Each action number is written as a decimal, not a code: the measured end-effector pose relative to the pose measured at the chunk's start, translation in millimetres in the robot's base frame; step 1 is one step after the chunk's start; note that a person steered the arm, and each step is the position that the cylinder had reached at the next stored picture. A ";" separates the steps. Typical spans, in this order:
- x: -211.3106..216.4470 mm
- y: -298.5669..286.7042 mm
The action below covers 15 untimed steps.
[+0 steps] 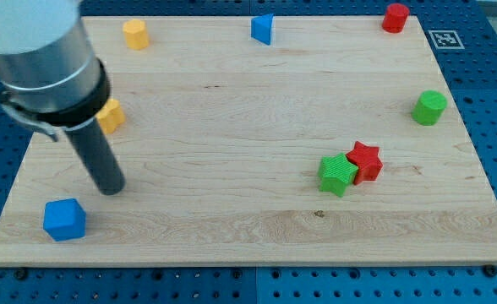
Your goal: Push blue cube towards green star
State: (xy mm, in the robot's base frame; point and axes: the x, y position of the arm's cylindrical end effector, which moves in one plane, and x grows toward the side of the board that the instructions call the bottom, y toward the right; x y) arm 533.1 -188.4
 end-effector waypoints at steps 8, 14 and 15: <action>59.8 -11.8; 22.7 67.8; 28.8 95.4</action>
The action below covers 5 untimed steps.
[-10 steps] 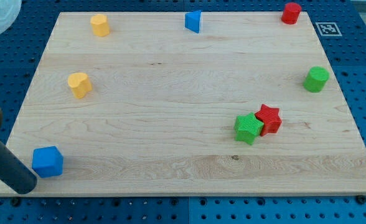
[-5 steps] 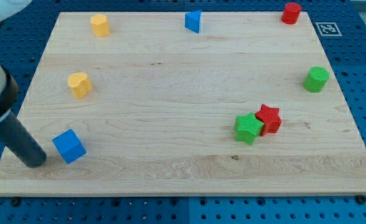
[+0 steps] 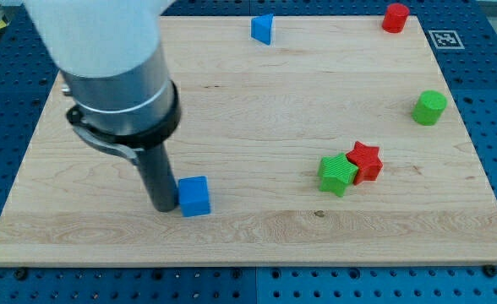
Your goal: Push blue cube towards green star
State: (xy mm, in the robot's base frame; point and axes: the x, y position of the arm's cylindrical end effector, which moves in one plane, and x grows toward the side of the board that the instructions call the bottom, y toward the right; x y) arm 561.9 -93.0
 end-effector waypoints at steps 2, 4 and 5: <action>23.0 36.7; 9.5 52.8; 6.8 55.7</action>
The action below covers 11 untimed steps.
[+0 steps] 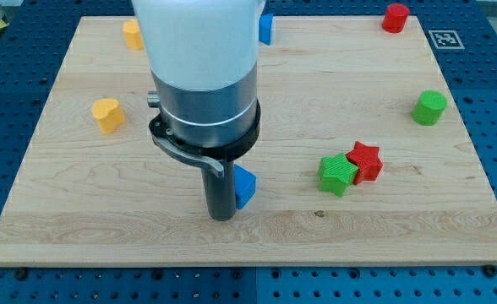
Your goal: Push blue cube towards green star
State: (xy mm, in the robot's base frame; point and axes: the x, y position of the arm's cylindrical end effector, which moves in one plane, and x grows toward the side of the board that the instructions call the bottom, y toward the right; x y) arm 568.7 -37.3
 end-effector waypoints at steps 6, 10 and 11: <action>-37.9 36.7; -38.6 69.3; -38.6 72.6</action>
